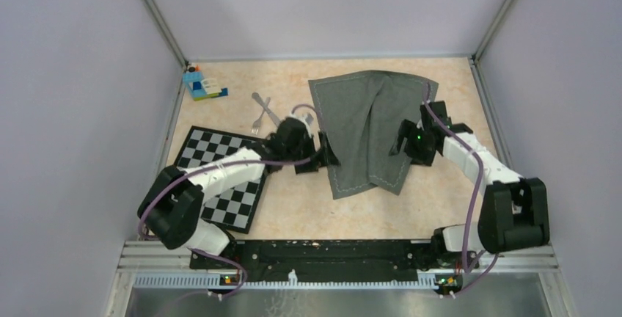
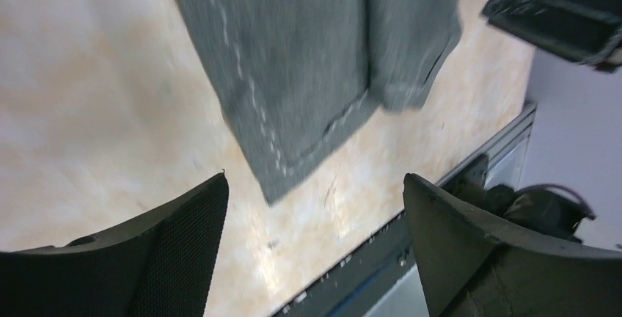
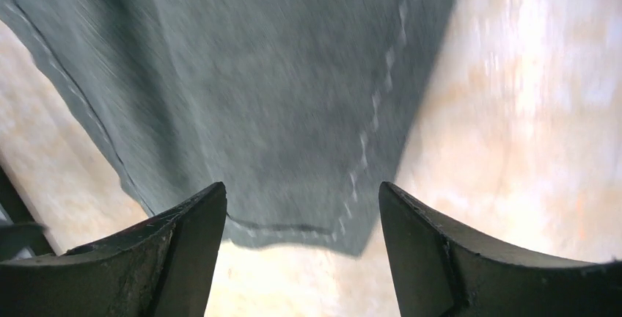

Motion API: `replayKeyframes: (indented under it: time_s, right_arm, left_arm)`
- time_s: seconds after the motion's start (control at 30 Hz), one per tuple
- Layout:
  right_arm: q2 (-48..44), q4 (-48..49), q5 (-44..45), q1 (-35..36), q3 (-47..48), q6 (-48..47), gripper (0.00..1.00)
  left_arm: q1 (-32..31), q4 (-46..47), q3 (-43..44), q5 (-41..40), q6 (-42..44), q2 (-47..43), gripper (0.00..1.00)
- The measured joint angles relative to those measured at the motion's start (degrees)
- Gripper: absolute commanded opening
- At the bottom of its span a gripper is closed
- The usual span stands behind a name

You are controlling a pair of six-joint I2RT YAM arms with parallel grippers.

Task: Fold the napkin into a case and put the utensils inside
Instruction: Flatten out the napkin at the center of the board.

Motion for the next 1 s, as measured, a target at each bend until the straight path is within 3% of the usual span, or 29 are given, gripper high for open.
replayKeyframes:
  time_s: [0.2, 0.33, 0.57, 0.67, 0.77, 0.83, 0.87, 0.93, 1.0]
  right_arm:
    - [-10.3, -0.9, 0.5, 0.0, -10.9, 3.1, 0.74]
    - [-10.7, 0.2, 0.9, 0.0, -13.6, 2.9, 0.67]
    - [-6.9, 2.9, 0.9, 0.9, -15.0, 2.5, 0.66]
    - [-5.7, 4.3, 2.2, 3.0, -15.1, 2.7, 0.56]
    - [-4.7, 5.2, 4.9, 4.9, -15.3, 3.9, 0.44]
    - [-4.1, 5.8, 6.5, 5.6, -15.4, 4.8, 0.21]
    - [-4.1, 6.3, 7.1, 5.8, -15.6, 5.5, 0.01]
    - [-4.1, 6.5, 8.5, 5.9, -15.6, 6.4, 0.0]
    - [-4.5, 5.8, 10.8, 5.5, -15.6, 7.9, 0.0]
  left_arm:
    - [-15.1, -0.2, -8.2, -9.8, -14.4, -0.8, 0.83]
    - [-18.1, -0.2, -5.4, -16.2, -18.2, 3.5, 0.77]
    - [-21.6, -3.3, 2.3, -24.3, -22.2, 13.4, 0.73]
    - [-23.1, -7.5, 7.3, -28.0, -24.4, 17.0, 0.66]
    - [-23.9, -11.6, 10.9, -30.9, -26.6, 19.4, 0.54]
    - [-24.2, -14.3, 12.3, -32.6, -28.2, 20.3, 0.43]
    - [-24.2, -15.4, 12.7, -33.6, -28.8, 20.5, 0.38]
    - [-24.3, -17.0, 12.7, -35.6, -29.4, 20.6, 0.23]
    - [-24.2, -17.8, 12.2, -37.4, -28.8, 20.3, 0.15]
